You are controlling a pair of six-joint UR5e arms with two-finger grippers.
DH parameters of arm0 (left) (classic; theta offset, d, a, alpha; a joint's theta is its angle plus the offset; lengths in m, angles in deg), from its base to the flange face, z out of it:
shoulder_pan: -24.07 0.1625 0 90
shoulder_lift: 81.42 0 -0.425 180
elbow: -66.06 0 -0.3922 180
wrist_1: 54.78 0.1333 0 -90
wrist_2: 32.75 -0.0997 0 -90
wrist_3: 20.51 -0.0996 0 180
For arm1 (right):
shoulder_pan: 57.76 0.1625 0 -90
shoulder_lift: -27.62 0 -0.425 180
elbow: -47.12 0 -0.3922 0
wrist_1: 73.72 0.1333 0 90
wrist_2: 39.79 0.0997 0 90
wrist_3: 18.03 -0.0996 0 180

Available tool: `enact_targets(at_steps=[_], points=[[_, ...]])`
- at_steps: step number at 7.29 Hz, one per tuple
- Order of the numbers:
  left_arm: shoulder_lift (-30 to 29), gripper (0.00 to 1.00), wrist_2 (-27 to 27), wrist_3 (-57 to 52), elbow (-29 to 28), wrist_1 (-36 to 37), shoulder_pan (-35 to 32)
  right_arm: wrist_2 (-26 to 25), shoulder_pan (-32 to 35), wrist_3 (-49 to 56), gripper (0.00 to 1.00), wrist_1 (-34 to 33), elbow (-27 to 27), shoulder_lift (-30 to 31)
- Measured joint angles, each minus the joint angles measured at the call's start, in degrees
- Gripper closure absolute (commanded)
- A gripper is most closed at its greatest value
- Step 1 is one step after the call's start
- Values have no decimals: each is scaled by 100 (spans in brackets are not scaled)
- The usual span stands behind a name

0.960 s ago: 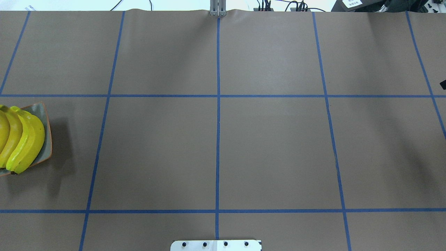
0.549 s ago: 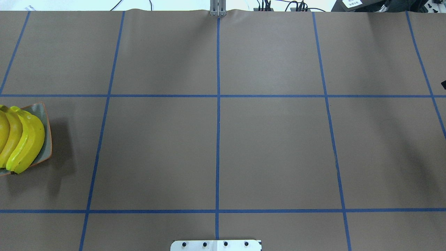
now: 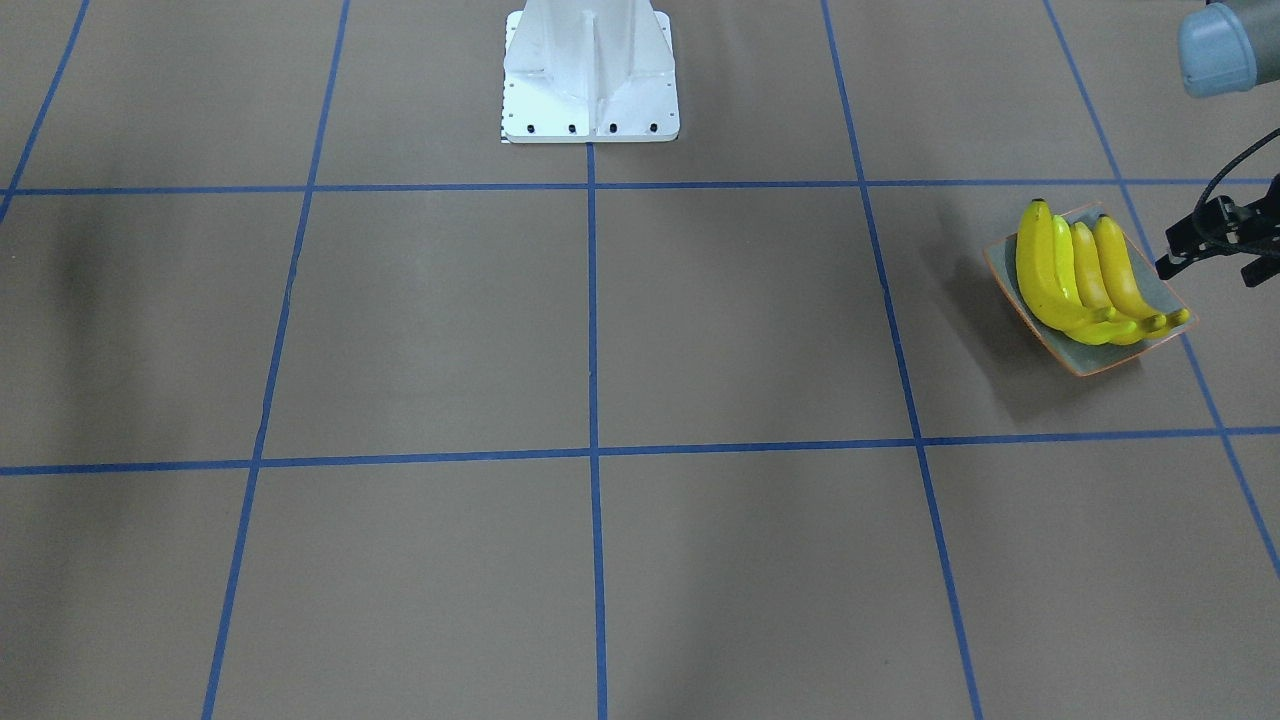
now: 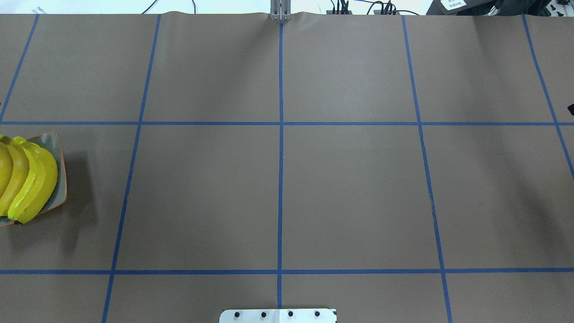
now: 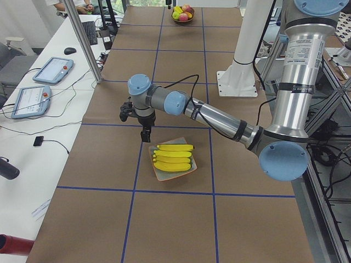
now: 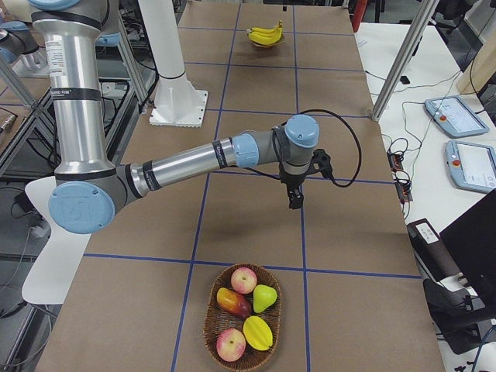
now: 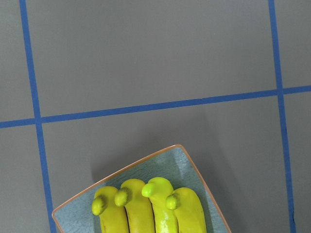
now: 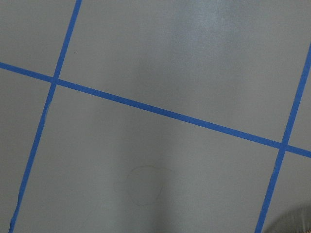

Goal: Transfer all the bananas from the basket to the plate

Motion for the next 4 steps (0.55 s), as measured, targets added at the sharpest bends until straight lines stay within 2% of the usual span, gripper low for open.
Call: enact_targets(at_steps=[4], points=[[94,0,-43,-16,92,-69,-11,0,28,-6,0,0,44,27]])
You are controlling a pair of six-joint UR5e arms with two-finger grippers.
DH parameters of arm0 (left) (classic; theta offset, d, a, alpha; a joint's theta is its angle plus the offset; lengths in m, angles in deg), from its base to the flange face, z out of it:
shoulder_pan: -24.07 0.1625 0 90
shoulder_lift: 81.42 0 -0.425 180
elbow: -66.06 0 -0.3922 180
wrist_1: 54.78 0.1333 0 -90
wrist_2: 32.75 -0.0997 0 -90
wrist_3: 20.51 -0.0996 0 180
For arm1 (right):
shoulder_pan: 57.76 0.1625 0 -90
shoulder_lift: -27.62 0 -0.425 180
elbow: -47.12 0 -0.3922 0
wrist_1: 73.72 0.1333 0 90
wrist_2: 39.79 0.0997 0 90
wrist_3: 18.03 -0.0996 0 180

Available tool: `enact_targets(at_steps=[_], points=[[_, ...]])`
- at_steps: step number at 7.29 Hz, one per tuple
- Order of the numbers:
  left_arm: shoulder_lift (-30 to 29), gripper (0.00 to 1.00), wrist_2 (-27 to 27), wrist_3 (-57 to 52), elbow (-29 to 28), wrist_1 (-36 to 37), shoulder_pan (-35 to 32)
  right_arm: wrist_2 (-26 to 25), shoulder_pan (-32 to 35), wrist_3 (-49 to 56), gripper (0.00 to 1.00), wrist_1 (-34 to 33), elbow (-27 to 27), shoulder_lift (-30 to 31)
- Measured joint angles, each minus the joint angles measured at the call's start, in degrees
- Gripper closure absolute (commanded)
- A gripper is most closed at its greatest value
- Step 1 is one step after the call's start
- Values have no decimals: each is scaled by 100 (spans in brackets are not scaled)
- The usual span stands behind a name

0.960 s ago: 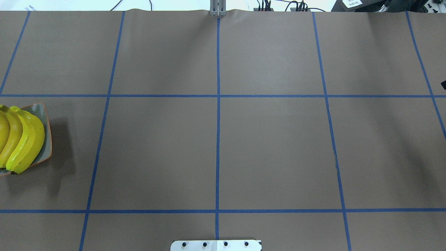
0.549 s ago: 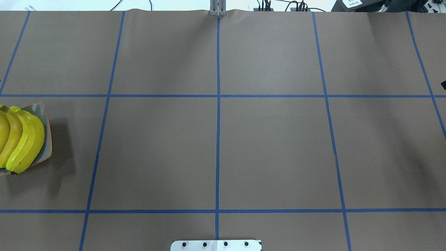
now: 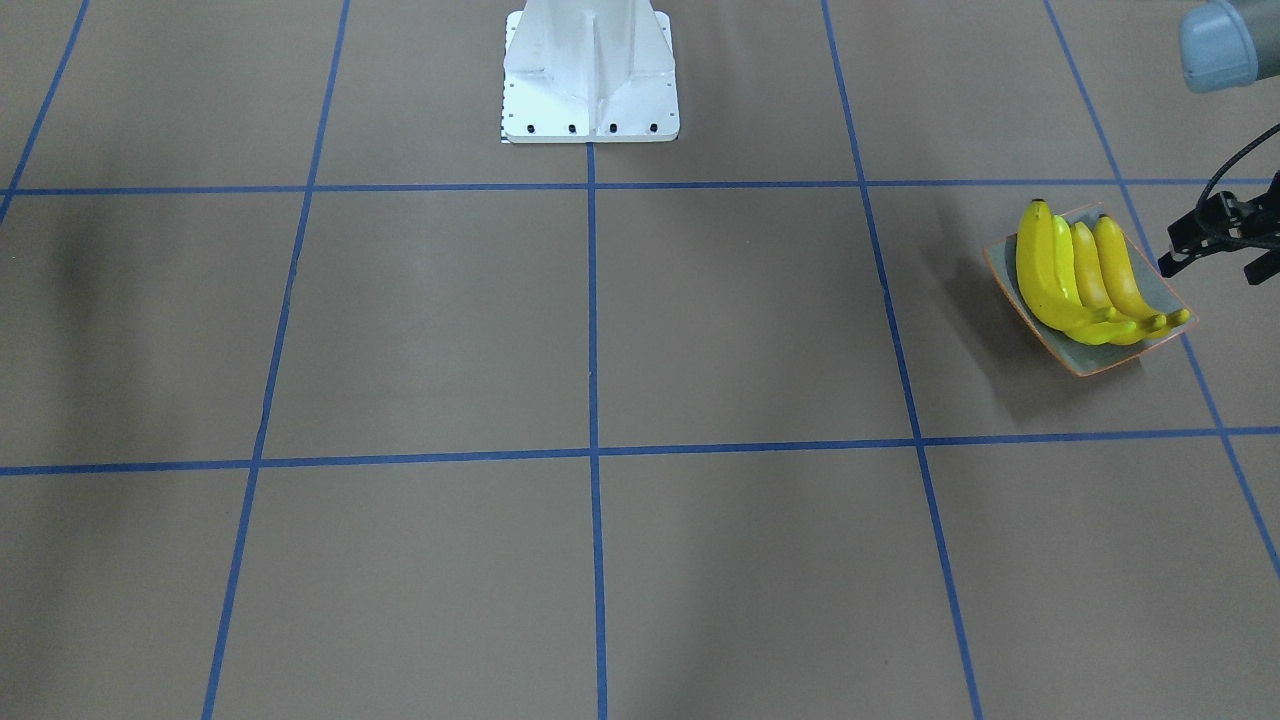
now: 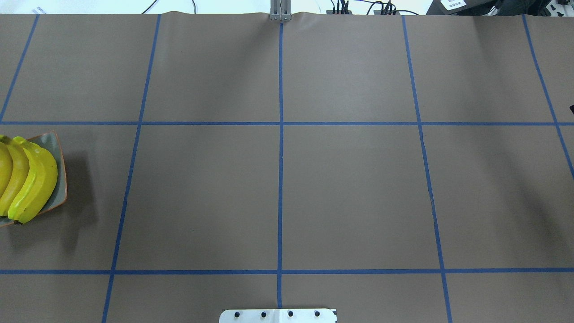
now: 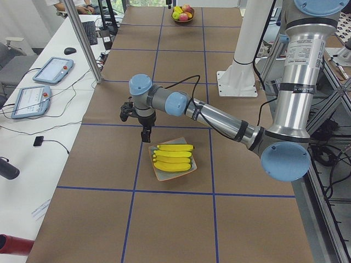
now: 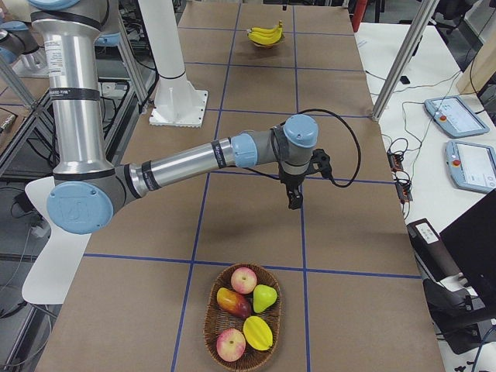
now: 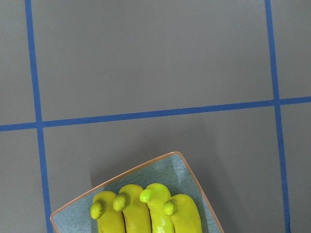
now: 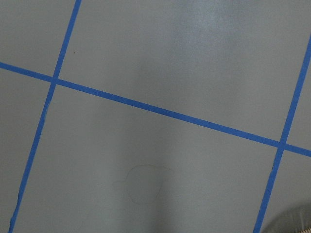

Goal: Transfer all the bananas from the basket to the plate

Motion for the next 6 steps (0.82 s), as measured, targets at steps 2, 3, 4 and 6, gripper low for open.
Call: enact_targets(at_steps=[2,3,4,6], points=[[80,0,-4,-19,38,-30,-3,2,4,1,0,0,11,3],[79,0,-2,-18,41,-41,2,6,4,-1,0,0,14,4],[63,0,1,-13,45,-49,7,8,4,-2,0,0,13,3],[30,0,4,-15,48,-72,11,9,0,-3,0,0,-5,-9]])
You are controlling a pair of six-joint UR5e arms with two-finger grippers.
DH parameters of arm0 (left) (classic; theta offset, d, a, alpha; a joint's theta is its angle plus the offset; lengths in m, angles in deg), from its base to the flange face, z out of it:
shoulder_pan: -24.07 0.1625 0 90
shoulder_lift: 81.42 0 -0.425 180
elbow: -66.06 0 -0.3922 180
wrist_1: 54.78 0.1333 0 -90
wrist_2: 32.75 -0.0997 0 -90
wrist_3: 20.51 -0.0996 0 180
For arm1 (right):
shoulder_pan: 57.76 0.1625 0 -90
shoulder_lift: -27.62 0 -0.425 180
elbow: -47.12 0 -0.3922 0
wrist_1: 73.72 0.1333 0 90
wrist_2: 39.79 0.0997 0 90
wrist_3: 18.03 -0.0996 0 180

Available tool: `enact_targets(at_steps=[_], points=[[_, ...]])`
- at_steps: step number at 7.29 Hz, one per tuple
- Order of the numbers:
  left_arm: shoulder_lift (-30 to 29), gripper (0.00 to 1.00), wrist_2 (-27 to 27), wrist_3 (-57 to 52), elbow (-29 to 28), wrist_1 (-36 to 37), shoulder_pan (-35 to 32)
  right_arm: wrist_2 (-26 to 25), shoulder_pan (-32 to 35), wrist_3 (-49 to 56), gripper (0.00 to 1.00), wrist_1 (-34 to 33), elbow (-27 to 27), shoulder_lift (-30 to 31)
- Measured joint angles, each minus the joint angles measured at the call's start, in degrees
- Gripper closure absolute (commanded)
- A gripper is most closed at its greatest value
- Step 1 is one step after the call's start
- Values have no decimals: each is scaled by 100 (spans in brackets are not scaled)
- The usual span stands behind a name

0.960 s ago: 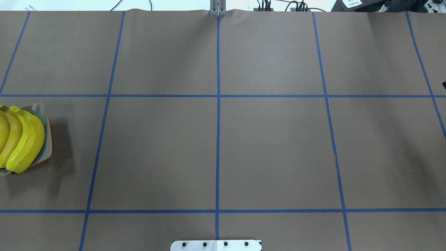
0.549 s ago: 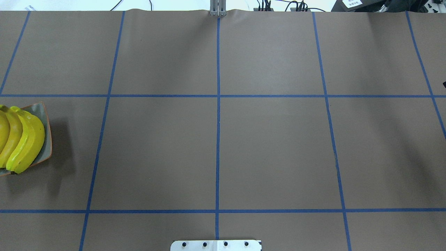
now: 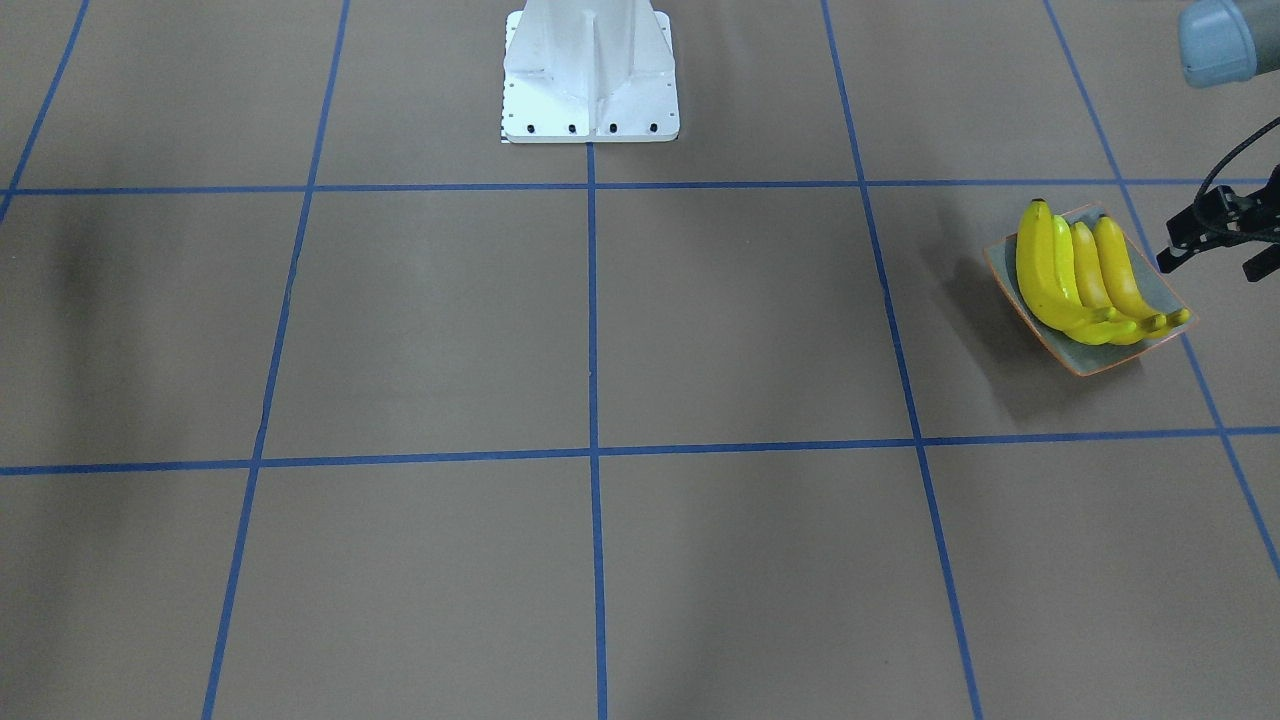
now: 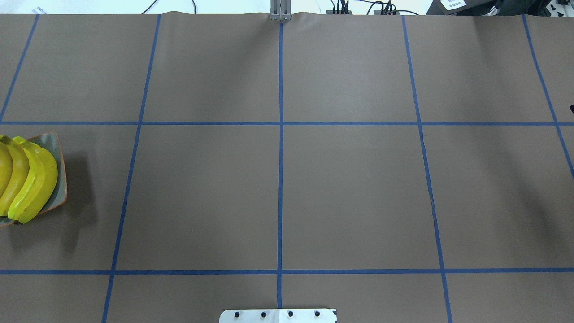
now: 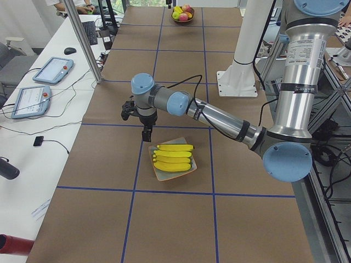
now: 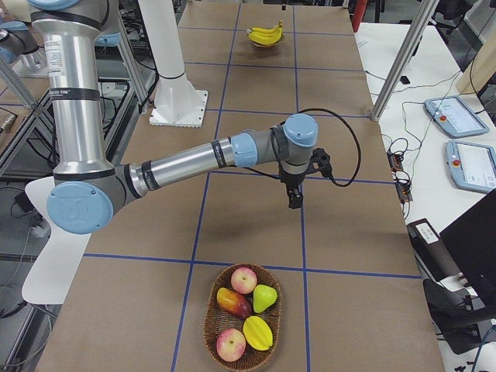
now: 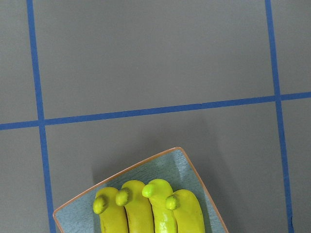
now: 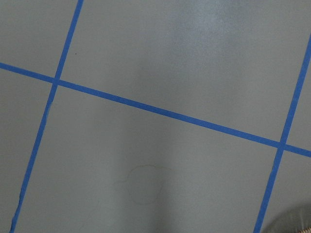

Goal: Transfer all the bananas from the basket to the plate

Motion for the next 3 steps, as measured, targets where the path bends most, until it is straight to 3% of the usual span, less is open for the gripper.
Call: enact_targets(at_steps=[3], points=[[7,0,7,5,7,-84,1,2,-3,0,0,0,-17,24]])
